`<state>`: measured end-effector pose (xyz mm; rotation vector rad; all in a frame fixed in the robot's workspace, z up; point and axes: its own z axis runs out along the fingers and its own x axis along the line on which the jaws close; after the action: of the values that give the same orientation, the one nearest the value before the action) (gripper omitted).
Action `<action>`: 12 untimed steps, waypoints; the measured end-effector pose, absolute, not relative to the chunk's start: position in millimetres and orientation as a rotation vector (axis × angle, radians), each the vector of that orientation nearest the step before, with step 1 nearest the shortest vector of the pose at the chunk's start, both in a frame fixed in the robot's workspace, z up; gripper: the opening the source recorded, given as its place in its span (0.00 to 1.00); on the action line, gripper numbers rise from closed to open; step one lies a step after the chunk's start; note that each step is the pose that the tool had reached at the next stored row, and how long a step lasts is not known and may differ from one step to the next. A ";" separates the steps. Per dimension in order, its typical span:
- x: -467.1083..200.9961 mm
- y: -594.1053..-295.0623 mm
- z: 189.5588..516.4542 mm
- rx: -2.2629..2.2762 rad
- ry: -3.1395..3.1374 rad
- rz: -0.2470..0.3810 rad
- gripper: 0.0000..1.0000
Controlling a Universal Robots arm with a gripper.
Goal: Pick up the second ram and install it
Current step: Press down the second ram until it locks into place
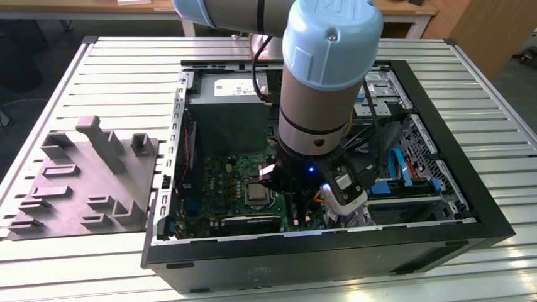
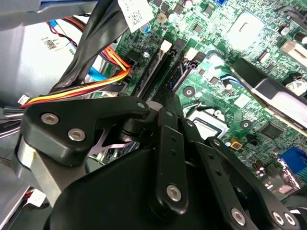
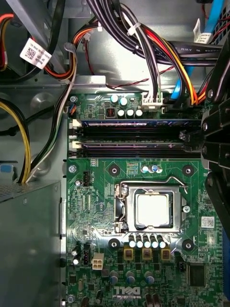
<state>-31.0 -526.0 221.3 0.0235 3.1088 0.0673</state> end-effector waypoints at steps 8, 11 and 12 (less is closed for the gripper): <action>-31.0 -526.2 219.9 0.023 3.109 0.067 0.10; -31.0 -526.1 219.6 0.023 3.109 0.068 0.10; -31.0 -526.4 219.3 0.023 3.109 0.068 0.10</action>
<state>-31.0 -526.4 219.3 0.0233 3.1087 0.0680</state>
